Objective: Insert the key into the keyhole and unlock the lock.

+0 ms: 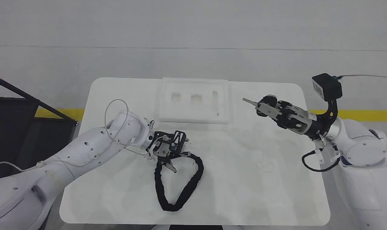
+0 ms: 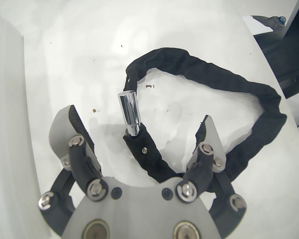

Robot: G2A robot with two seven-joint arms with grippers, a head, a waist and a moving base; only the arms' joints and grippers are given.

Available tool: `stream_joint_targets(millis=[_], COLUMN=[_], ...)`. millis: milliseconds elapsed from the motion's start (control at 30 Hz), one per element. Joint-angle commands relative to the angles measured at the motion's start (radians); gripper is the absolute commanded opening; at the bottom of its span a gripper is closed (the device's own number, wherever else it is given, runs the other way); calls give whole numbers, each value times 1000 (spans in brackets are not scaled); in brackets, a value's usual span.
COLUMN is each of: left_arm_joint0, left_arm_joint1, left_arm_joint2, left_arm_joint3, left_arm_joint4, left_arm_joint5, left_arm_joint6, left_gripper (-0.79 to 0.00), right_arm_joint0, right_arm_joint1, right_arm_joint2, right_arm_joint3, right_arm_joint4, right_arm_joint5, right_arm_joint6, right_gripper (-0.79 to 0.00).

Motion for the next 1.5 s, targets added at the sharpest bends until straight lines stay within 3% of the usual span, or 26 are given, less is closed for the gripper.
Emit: stream_joint_targets(millis=[0,433,767,833,933,1000,1333,1467], left_arm_joint0=[23,162,210,214,218,219,228,235], left_arm_joint1=[4,69,71,67,60,55,32,25], left_arm_joint2=[-13,-105,-150,-157,-169,-175,-199,-208], left_arm_joint3=[-1,-52,-60,-52,-40,-34,-8,-3], left_arm_joint4=[-28,-62,-13,-6,0,5,44,61], left_arm_joint5=[19,102,146,153,163,163,162,166], left_arm_joint6=[12,67,92,91,93,93,78,73], left_gripper=[0,0,0,-52,-65,-132,-225,-397], right_arm_joint0=[0,0,0,0,0,0,0,0], right_arm_joint1=[0,0,0,0,0,0,0,0], right_arm_joint2=[0,0,0,0,0,0,0,0], right_arm_joint3=[0,0,0,0,0,0,0,0], right_arm_joint4=[0,0,0,0,0,0,0,0], right_arm_joint5=[0,0,0,0,0,0,0,0], right_arm_joint6=[0,0,0,0,0,0,0,0], right_gripper=[-785,-785,-785,-785,-785,-785,-785,-785])
